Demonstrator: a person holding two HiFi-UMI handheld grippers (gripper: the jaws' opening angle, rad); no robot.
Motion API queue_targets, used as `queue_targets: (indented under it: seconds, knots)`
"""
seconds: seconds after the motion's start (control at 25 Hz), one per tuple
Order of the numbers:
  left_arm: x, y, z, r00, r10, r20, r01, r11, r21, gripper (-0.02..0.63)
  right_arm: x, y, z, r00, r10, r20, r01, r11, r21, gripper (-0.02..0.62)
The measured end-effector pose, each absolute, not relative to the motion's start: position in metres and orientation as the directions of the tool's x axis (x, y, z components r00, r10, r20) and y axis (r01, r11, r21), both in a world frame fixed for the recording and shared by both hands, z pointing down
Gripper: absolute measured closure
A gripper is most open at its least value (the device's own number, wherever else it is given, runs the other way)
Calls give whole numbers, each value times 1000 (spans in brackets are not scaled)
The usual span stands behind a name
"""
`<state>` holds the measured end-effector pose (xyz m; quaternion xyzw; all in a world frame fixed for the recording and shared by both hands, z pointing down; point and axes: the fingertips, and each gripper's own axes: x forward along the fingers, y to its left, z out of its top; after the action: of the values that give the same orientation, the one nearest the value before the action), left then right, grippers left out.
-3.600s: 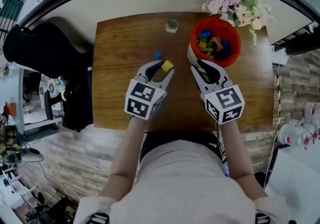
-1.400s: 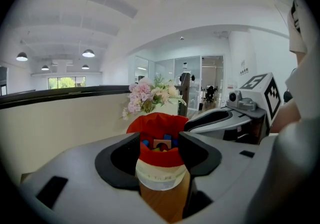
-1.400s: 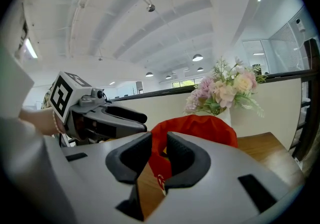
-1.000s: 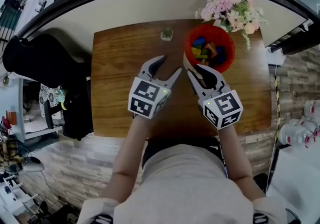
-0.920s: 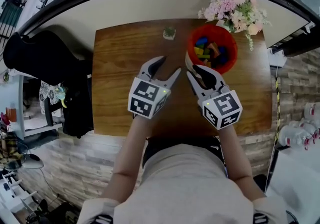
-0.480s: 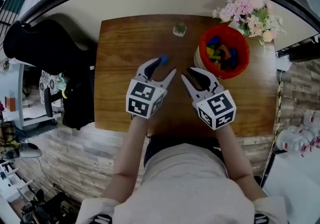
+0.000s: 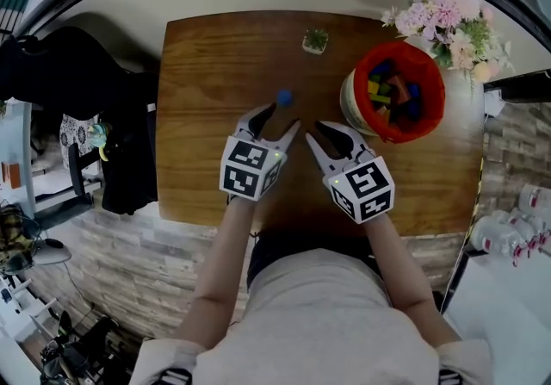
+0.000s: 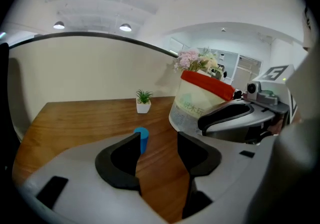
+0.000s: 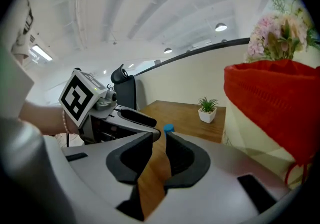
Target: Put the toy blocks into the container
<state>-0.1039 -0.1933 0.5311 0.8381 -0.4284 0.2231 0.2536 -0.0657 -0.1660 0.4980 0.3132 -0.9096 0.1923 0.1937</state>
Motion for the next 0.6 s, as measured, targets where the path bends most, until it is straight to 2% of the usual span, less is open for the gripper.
queue_targets:
  seconds: [0.6]
  knots:
    - [-109, -219, 583, 528, -554, 644, -833, -484, 267, 374, -72, -184, 543, -687, -472, 552, -678, 691, -253, 517]
